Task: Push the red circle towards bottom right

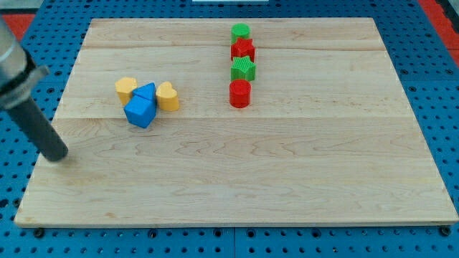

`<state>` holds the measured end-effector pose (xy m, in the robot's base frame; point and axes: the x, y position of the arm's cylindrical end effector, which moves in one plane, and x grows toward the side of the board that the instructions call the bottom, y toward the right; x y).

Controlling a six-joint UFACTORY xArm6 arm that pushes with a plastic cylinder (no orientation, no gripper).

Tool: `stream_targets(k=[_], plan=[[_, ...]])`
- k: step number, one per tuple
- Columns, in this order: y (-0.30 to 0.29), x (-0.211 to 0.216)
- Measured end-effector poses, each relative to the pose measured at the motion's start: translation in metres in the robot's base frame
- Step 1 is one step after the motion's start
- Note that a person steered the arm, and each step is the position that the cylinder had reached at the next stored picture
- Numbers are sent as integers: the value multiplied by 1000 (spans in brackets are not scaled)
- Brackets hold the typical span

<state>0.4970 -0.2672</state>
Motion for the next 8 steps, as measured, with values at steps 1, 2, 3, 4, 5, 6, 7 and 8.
stream_targets(k=[1, 2, 3, 4, 5, 6, 7, 8], plan=[[4, -29], [15, -36], [-2, -99], [32, -149], [109, -149], [185, -130], [244, -121], [293, -103]])
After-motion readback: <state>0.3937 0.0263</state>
